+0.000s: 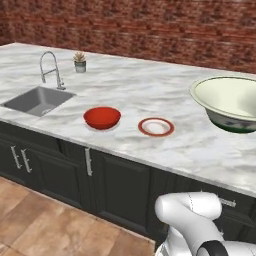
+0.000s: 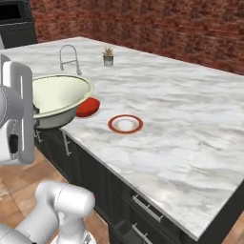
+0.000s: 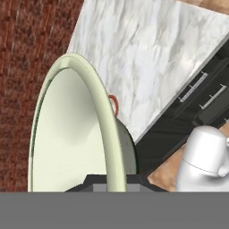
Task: Move the bowls from the cabinet to the plates on the dining table.
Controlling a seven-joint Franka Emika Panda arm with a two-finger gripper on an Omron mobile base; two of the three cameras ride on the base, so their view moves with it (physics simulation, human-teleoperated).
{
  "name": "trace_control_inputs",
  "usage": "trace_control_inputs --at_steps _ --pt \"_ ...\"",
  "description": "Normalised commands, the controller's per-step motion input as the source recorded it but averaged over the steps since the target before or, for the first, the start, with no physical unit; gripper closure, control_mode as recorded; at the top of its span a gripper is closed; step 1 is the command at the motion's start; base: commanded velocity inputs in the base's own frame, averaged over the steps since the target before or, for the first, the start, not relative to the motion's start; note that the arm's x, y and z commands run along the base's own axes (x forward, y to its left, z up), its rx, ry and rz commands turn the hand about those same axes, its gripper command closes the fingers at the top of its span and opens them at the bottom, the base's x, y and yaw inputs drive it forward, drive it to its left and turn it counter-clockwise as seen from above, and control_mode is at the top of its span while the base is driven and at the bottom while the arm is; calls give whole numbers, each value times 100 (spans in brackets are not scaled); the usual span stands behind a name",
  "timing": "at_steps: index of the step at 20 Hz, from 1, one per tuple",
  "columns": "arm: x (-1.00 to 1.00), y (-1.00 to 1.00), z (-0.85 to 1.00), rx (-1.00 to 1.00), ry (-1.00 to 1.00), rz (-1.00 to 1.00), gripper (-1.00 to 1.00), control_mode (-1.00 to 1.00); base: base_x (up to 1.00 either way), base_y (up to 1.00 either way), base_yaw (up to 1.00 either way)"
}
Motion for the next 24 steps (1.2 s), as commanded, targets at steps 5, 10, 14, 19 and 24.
trace_control_inputs --at_steps 5,10,14,19,24 --pt "0 0 0 0 0 0 100 100 62 5 -3" --pt "0 0 0 0 0 0 100 100 62 8 -3" --pt "0 0 0 0 0 0 100 100 59 10 -5" --pt "0 0 0 0 0 0 100 100 15 12 -22" --pt "0 0 0 0 0 0 100 100 8 8 -24"
